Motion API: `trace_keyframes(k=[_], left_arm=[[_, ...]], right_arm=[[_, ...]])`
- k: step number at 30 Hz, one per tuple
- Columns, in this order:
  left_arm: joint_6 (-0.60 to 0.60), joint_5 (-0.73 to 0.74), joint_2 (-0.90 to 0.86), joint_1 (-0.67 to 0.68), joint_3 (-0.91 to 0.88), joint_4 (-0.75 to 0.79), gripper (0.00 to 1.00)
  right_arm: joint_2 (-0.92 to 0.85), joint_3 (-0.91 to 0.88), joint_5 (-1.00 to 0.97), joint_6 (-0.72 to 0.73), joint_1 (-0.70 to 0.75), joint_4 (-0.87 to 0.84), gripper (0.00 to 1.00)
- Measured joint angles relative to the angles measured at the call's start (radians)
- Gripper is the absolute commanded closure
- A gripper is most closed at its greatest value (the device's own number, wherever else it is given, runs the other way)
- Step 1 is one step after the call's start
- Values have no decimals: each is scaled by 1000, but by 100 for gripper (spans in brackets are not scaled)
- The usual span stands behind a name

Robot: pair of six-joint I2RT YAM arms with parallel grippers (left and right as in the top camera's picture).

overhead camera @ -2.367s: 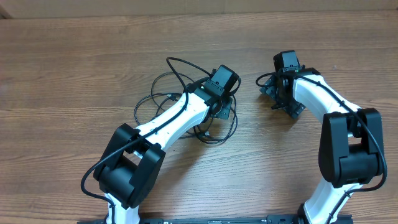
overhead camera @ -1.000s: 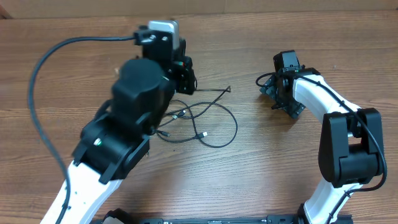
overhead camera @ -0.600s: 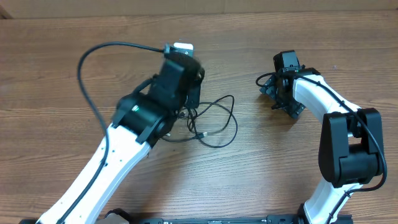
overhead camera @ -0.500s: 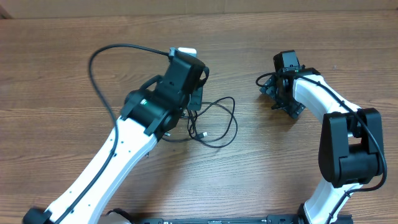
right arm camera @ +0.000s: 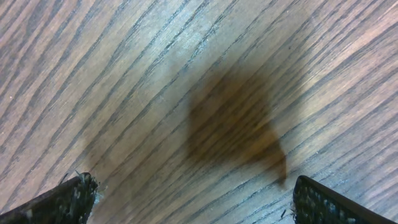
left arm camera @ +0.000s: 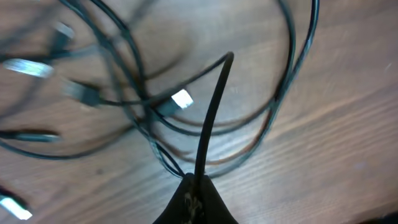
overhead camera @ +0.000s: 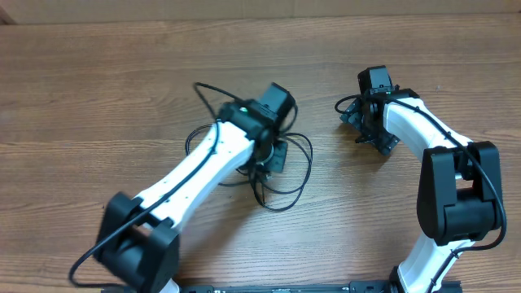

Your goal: Untangle cables

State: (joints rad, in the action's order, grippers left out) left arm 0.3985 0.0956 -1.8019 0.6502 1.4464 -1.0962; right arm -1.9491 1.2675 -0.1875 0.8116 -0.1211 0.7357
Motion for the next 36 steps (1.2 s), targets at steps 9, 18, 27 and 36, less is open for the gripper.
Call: trace_keyframes(k=[9, 18, 27, 36], left_arm=[[54, 21, -171, 123, 0, -26, 96], [134, 25, -186, 155, 0, -81, 96], [163, 19, -174, 52, 59, -105, 53], [173, -48, -167, -65, 79, -42, 65]], right_arm=[[0, 0, 0, 0, 0, 0, 0], [0, 0, 0, 0, 0, 0, 0], [0, 0, 0, -1, 0, 0, 0], [0, 0, 0, 0, 0, 0, 0]])
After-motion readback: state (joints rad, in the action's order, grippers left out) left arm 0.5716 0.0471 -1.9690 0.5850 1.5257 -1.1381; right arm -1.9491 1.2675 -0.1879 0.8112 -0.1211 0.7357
